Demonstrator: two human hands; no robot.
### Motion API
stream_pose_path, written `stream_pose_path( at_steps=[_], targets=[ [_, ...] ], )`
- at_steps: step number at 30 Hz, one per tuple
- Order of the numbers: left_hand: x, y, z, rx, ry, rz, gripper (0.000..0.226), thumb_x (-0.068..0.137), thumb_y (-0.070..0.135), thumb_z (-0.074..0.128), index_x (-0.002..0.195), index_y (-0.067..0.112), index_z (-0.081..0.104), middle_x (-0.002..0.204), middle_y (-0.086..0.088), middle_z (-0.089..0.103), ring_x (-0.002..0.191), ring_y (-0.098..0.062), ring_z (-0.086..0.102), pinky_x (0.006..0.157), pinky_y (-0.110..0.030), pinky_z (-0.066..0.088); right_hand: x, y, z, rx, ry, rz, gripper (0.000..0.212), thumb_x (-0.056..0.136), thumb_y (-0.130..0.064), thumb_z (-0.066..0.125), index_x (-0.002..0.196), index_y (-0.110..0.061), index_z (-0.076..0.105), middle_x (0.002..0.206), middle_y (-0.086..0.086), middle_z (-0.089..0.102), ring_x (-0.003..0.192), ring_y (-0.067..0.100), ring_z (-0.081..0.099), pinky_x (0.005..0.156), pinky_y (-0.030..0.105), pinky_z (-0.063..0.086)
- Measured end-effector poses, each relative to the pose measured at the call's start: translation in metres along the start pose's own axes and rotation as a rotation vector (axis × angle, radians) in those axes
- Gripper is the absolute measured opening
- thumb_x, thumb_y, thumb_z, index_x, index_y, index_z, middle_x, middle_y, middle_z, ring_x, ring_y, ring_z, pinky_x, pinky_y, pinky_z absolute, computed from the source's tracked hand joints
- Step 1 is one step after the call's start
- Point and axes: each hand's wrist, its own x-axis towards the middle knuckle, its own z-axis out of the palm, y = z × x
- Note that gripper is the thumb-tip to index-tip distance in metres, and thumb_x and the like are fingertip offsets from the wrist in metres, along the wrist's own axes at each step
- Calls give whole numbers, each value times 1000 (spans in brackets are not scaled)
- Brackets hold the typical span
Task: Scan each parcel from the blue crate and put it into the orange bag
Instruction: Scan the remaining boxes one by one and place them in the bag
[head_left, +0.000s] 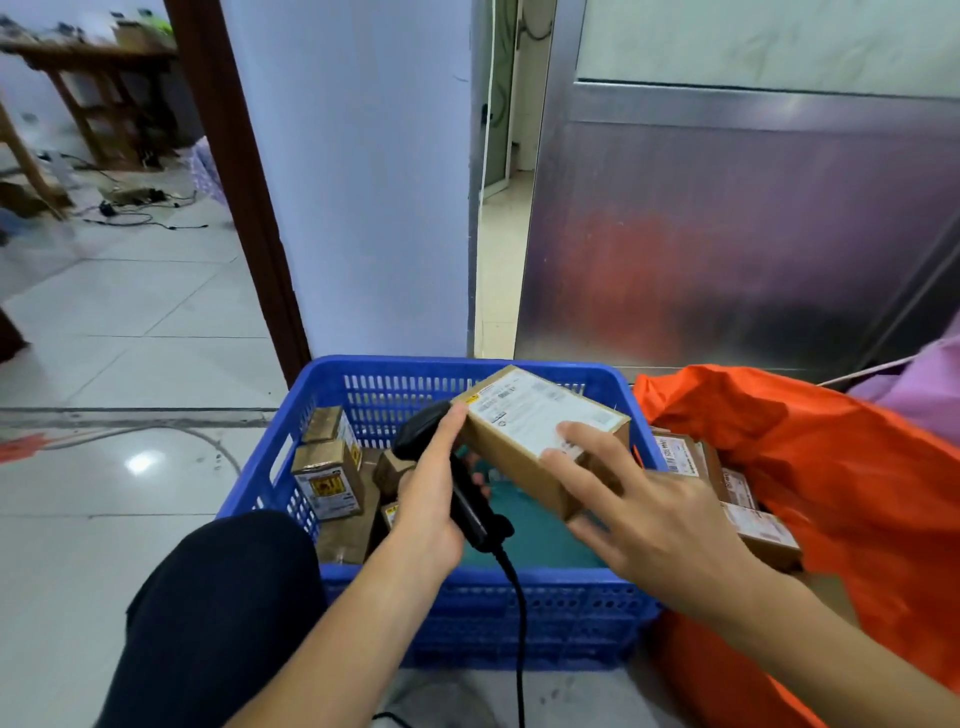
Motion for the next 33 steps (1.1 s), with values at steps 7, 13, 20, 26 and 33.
stream_pose_path(
  at_steps=[7,13,20,26,33],
  targets=[
    [12,2,-7,17,13,30,65,68,50,92,116,9,77,79,-1,69,59,-14,57,57,-31,49,-8,-6,14,101,-158,0,68,80,-14,79,139,-21,48,150,14,53,75,21,70,41,31,50],
    [18,19,-15,79,208,210,50,72,29,95,109,4,72,99,-14,79,69,-17,61,65,-31,54,-20,8,29,93,-358,100,55,82,-23,77,132,-20,53,135,1,56,64,12,63,36,27,38],
    [8,28,-12,223,46,249,46,77,32,90,113,6,76,102,-12,81,56,-10,54,57,-24,50,-17,22,27,561,-708,698,80,87,-83,37,148,-32,36,128,-19,57,103,5,61,87,31,49],
    [-9,20,-3,293,-143,212,41,78,31,88,109,7,75,92,-10,78,58,-13,52,56,-25,48,1,16,15,1163,-540,1015,73,76,-63,70,138,-31,50,117,-18,71,105,-9,66,85,16,51],
    [-24,13,3,385,-290,178,22,85,25,81,100,12,73,89,-6,80,62,-13,60,64,-27,48,7,4,4,1461,-619,1069,54,79,-31,79,129,-28,60,113,-10,78,102,11,75,78,20,58]
  ],
)
